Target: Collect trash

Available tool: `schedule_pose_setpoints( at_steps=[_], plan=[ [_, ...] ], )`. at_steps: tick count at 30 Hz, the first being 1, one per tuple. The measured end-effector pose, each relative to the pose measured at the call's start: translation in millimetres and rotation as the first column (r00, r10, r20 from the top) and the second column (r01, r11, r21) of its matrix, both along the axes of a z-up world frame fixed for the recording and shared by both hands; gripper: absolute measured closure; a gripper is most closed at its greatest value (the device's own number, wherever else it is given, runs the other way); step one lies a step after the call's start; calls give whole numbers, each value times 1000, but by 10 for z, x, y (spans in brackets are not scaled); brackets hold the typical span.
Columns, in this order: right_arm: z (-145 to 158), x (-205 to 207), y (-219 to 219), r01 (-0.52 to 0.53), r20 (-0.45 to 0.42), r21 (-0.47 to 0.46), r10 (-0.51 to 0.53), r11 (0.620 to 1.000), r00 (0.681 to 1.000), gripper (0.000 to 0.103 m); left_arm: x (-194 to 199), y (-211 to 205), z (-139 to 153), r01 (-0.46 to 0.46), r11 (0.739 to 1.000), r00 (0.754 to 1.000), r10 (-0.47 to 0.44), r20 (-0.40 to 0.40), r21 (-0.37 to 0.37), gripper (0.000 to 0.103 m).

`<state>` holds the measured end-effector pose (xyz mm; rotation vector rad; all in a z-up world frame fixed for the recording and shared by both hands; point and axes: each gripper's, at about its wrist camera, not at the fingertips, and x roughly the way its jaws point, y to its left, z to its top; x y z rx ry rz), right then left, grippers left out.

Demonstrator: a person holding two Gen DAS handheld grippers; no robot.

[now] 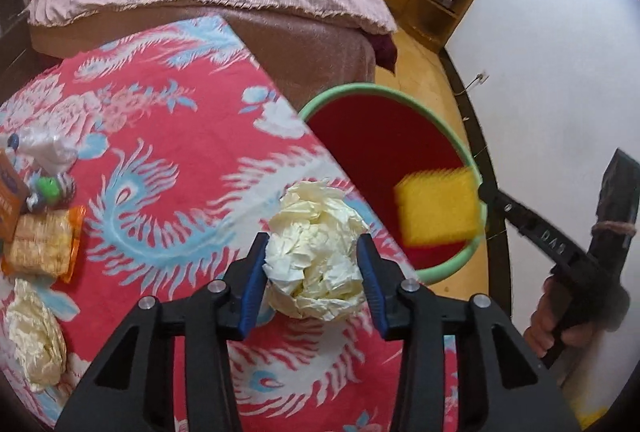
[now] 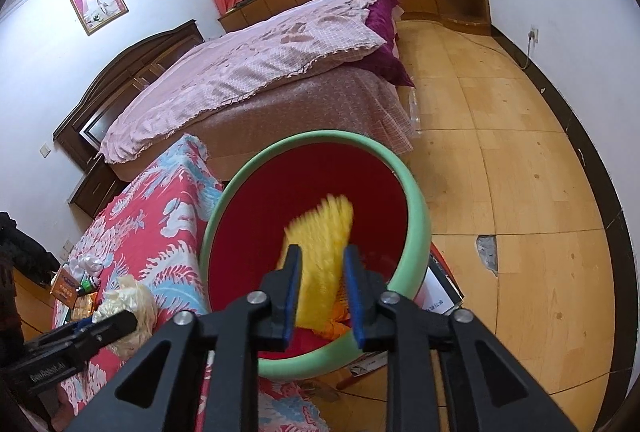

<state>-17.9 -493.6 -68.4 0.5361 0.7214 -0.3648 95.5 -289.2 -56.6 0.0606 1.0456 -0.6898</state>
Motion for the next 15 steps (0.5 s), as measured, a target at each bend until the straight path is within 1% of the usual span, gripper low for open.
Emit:
schedule_pose_setpoints(
  at_steps=[3,9,12,14,15],
  plan=[
    [8,-8,-11,4,10,4,-4,1000,1000,71,17,-100,57,19,1000,999,-19,33,6,59],
    [37,-35,-20,17,12,-8,-17,1000,1000,69,82,-387,112,68,998,994,-68,90,5,59],
    [41,-64,-46,35,8,-10,-35,999,999,68,122,-539,92,96,995,990,-97,103,10,59],
    [32,-85,-65,47,4,-10,-47,999,999,68,160,-604,73,99,995,990,-100,101,15,59],
    [30,-93,-72,51,2,-10,-51,999,999,67,184,-642,63,100,995,990,-101,99,17,57]
  ],
)
